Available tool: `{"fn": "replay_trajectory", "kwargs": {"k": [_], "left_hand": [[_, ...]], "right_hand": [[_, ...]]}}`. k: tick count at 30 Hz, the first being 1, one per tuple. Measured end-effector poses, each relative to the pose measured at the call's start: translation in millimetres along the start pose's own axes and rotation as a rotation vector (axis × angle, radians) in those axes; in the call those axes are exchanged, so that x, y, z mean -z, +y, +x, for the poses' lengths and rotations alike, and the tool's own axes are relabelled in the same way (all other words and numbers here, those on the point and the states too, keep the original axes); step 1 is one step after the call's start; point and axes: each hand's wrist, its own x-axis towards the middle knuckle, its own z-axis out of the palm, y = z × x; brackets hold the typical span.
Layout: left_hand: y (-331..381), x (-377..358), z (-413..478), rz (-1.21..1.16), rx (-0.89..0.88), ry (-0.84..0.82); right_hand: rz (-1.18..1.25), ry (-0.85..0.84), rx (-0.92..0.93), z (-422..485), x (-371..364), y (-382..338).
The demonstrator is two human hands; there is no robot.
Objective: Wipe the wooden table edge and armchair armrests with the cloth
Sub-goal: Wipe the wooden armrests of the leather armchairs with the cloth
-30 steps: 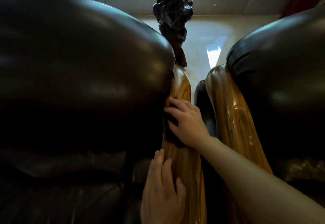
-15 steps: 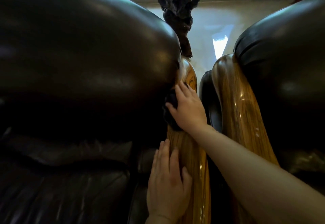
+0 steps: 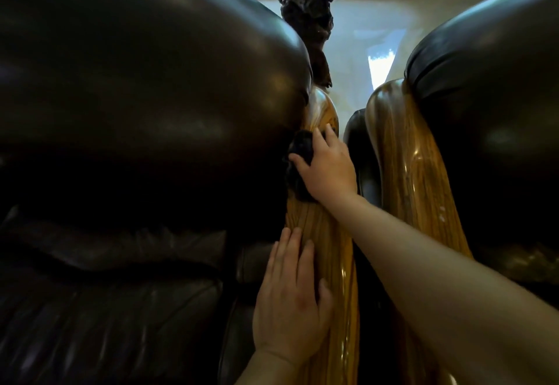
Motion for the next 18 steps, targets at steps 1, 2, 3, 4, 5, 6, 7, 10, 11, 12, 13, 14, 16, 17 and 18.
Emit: {"fn": "replay_trajectory", "kwargs": {"k": [1,2,3,4,5,6,7,10,11,12,13,14,16,17,18], "left_hand": [[0.3,-0.1,-0.6,-0.007,0.002,-0.002],[0.4,0.1,-1.0,-0.013,0.004,-0.003],[0.1,0.6,-1.2,-0.014,0.004,-0.002],[0.0,1.2,-0.8,-0.008,0.001,0.003],[-0.2,1.4,-0.3,-0.002,-0.001,0.012],[-0.1,1.0,0.2,-0.007,-0.001,0.023],[0.2,0.9,0.3,-0.022,0.002,0.031],[0.8,1.6,-1.7,-0.074,0.022,0.044],[0.6,1.9,-1.7,-0.083,0.023,0.046],[0.5,2.1,-1.1,-0.086,0.017,0.052],[0.8,2.0,-0.3,-0.09,0.01,0.057],[1.0,1.8,-0.1,-0.093,0.004,0.062],[0.8,3.8,-1.3,-0.106,-0.001,0.079],[1.0,6.5,-2.8,-0.133,-0.002,0.086],[1.8,9.8,-4.8,-0.171,-0.016,0.083]], "right_hand": [[-0.005,0.005,0.015,-5.0,0.1,1.0],[-0.019,0.017,0.071,-20.2,-1.2,4.2],[-0.031,0.03,0.169,-42.5,-3.3,8.9],[-0.039,0.039,0.282,-67.2,-5.0,15.0],[-0.044,0.028,0.378,-83.6,-4.5,22.0],[-0.048,0.002,0.432,-84.4,-3.9,28.5],[-0.041,-0.003,0.442,-72.6,-2.4,31.1],[-0.034,-0.003,0.223,-20.8,3.5,18.4],[-0.024,-0.008,0.16,-8.8,3.6,14.8],[-0.014,-0.009,0.133,-5.4,2.8,13.1],[-0.005,-0.004,0.144,-12.4,2.3,13.6],[0.01,0.009,0.177,-28.6,1.8,16.7],[0.072,0.049,0.241,-82.4,2.3,27.6],[0.109,0.054,0.246,-113.4,2.9,34.5],[0.155,0.046,0.228,-145.0,4.0,40.7]]}}
